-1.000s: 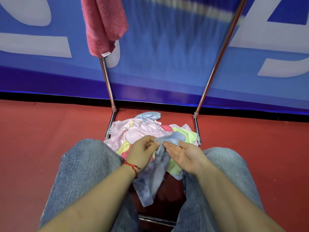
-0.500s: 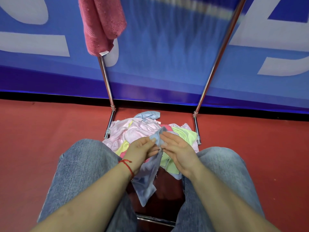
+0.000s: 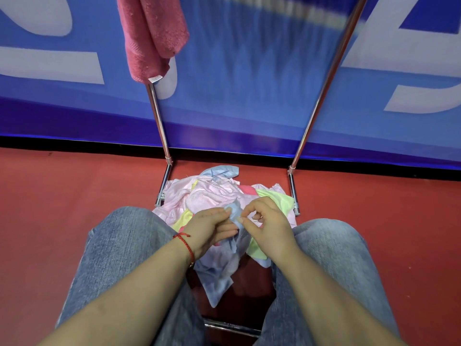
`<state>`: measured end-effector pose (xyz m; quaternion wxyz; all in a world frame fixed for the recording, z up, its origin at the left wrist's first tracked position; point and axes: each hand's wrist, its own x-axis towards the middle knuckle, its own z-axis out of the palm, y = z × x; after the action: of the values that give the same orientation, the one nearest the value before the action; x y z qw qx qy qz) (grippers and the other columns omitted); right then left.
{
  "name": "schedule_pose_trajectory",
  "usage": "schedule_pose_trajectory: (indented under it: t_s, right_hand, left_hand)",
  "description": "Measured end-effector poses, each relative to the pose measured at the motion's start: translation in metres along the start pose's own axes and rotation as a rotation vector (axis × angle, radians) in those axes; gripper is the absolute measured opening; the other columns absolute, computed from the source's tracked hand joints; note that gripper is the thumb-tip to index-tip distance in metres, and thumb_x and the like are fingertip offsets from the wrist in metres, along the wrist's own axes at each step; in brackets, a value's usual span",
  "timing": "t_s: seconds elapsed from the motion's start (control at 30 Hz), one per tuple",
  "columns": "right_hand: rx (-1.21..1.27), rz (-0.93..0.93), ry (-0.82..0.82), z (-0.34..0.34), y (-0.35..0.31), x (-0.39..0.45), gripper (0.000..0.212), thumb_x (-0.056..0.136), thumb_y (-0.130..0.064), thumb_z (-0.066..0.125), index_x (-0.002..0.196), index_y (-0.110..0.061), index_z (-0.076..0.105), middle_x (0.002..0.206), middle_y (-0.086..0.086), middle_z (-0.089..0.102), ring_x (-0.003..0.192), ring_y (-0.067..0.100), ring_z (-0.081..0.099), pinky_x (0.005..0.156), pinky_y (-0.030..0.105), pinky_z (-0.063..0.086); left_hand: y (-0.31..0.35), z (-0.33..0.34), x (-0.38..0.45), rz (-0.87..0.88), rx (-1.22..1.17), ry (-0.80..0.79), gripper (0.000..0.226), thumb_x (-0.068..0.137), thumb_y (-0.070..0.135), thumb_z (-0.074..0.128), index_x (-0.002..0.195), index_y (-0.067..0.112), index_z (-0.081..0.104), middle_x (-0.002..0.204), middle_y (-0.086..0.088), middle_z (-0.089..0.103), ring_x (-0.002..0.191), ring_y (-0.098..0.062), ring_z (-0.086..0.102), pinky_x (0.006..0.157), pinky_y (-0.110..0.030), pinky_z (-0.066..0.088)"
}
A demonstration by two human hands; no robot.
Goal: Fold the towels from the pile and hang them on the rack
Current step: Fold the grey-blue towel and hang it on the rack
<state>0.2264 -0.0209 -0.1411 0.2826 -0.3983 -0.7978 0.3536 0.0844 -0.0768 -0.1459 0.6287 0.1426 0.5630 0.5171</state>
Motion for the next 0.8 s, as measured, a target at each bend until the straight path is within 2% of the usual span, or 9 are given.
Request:
schedule_pose_trajectory:
  t_s: [0.07,0.13,0.2,0.33,0.43,0.5,0.6,0.7,0.8]
  right_hand:
    - [-0.030,-0.003,-0.073,-0.0008,-0.0011,-0.0011,0.020,0.080,-0.010,0.067,0.087,-0.027,0.060,0.091,-0.022,0.047,0.077,-0.005,0.050,0.072,0.013,0.042]
    - [-0.050,-0.054,-0.118,-0.0011,-0.0037,-0.0031,0.023,0.081,-0.006,0.064,0.099,-0.022,0.064,0.095,-0.021,0.046,0.081,-0.009,0.048,0.073,0.011,0.041]
    - [-0.065,-0.072,-0.133,-0.0019,-0.0047,-0.0038,0.021,0.082,-0.005,0.063,0.098,-0.018,0.065,0.096,-0.017,0.045,0.081,-0.012,0.047,0.072,0.009,0.039]
    - [-0.190,-0.015,-0.204,-0.0037,-0.0029,-0.0030,0.008,0.086,-0.019,0.063,0.093,-0.018,0.060,0.094,-0.014,0.043,0.080,0.006,0.050,0.069,0.025,0.041]
    - [-0.172,-0.006,-0.176,-0.0008,-0.0027,-0.0035,0.011,0.087,-0.026,0.063,0.091,-0.017,0.059,0.092,-0.013,0.045,0.084,0.012,0.052,0.072,0.028,0.042]
    - [-0.127,-0.012,-0.120,0.0011,-0.0006,-0.0033,0.010,0.086,-0.024,0.064,0.089,-0.016,0.059,0.087,-0.014,0.045,0.081,0.011,0.051,0.074,0.027,0.044]
    - [-0.058,0.006,-0.089,0.0031,0.0026,-0.0018,0.009,0.086,-0.022,0.066,0.086,-0.016,0.059,0.082,-0.020,0.044,0.076,-0.003,0.049,0.070,0.013,0.040]
    - [0.006,0.026,-0.060,0.0047,0.0035,-0.0018,0.018,0.085,-0.022,0.067,0.078,-0.031,0.052,0.083,-0.020,0.047,0.075,-0.003,0.050,0.069,0.015,0.042]
    - [0.042,0.065,-0.033,0.0033,0.0031,-0.0018,0.030,0.084,-0.021,0.068,0.075,-0.040,0.047,0.083,-0.017,0.049,0.073,0.005,0.051,0.072,0.025,0.046]
  left_hand:
    - [-0.0001,-0.0003,-0.0002,-0.013,-0.006,0.012,0.014,0.092,0.013,0.054,0.079,0.008,0.059,0.065,-0.008,0.068,0.055,-0.012,0.066,0.065,-0.028,0.050]
    - [-0.0001,0.0006,-0.0020,-0.013,-0.018,-0.004,0.016,0.093,0.011,0.051,0.083,0.005,0.063,0.066,-0.008,0.069,0.055,-0.012,0.067,0.058,-0.023,0.056]
    - [-0.0009,-0.0004,-0.0016,-0.017,-0.013,-0.015,0.018,0.094,0.010,0.050,0.084,0.004,0.064,0.068,-0.009,0.070,0.056,-0.014,0.067,0.056,-0.021,0.056]
    - [-0.0024,-0.0008,-0.0015,-0.014,0.033,-0.029,0.018,0.093,0.009,0.052,0.080,0.005,0.064,0.064,-0.009,0.067,0.054,-0.013,0.064,0.057,-0.020,0.056]
    - [-0.0027,0.0015,-0.0023,0.071,0.105,-0.002,0.017,0.092,0.007,0.052,0.079,0.005,0.062,0.065,-0.008,0.063,0.053,-0.011,0.061,0.055,-0.018,0.054]
    - [-0.0044,-0.0006,-0.0004,0.233,0.292,0.062,0.017,0.092,0.008,0.053,0.079,0.006,0.063,0.072,-0.009,0.063,0.064,-0.013,0.059,0.060,-0.017,0.052]
    - [-0.0046,-0.0039,-0.0005,0.446,0.621,0.123,0.016,0.091,0.014,0.056,0.078,0.018,0.065,0.082,0.003,0.064,0.078,-0.006,0.056,0.075,-0.016,0.045]
    - [-0.0026,-0.0012,-0.0047,0.455,0.617,0.037,0.029,0.094,0.010,0.051,0.072,0.025,0.062,0.062,0.018,0.062,0.065,0.006,0.054,0.071,-0.013,0.041]
    - [-0.0019,0.0005,-0.0057,0.431,0.543,-0.027,0.024,0.094,0.008,0.050,0.084,0.022,0.067,0.083,0.009,0.069,0.084,-0.003,0.060,0.085,-0.021,0.047]
